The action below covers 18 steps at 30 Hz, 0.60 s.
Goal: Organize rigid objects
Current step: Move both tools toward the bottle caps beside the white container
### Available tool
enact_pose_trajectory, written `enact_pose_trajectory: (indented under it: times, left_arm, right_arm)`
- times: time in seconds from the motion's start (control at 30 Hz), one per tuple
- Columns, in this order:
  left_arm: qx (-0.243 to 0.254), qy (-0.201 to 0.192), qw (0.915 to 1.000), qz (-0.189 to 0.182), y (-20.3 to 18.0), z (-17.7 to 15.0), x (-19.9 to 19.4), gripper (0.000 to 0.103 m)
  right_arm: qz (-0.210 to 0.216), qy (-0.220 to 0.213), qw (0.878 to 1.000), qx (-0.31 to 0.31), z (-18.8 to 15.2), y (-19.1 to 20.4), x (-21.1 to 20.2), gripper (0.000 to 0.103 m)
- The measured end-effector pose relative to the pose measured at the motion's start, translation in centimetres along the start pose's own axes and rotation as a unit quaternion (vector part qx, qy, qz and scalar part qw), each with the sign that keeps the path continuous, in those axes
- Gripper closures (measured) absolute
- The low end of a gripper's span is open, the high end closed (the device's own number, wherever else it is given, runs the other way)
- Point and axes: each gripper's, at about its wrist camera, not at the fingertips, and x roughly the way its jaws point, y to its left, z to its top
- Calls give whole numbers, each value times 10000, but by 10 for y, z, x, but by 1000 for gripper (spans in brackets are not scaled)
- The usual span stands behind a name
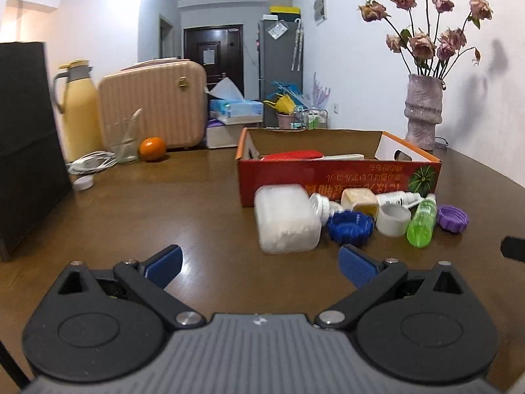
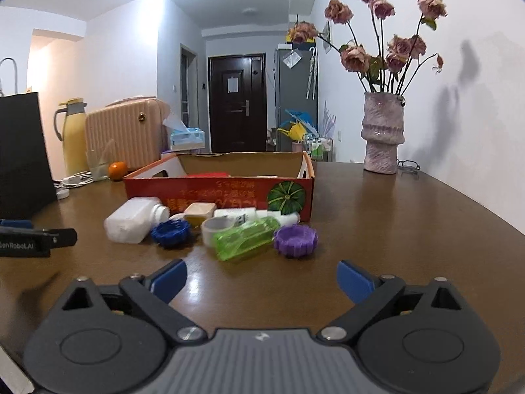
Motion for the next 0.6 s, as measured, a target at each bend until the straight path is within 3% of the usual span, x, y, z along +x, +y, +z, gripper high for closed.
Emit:
enact_pose_trajectory:
  times: [0.13,0.4,0.47,0.57,0.6]
  left_arm:
    - [45,29,9999,-91,-9,17,38,0]
    - [110,575,9978,-299,-9,31,103,1]
    - [143,717,9968,-320,-7,30,113,10]
    - [17,882,9953,-391,3,28,120,35]
    - [-14,906,9952,-382,7,27,120,36]
  right_arm:
    - [399,107,9991,-74,27,-1,33,19]
    - [868,222,9950,-449,57,24,90,21]
    - [938,259,9937,-556,60,32,100,22]
    - [1015,312,9925,-610,64,41,111,22]
    - [1038,331,9921,-621,64,43,114,22]
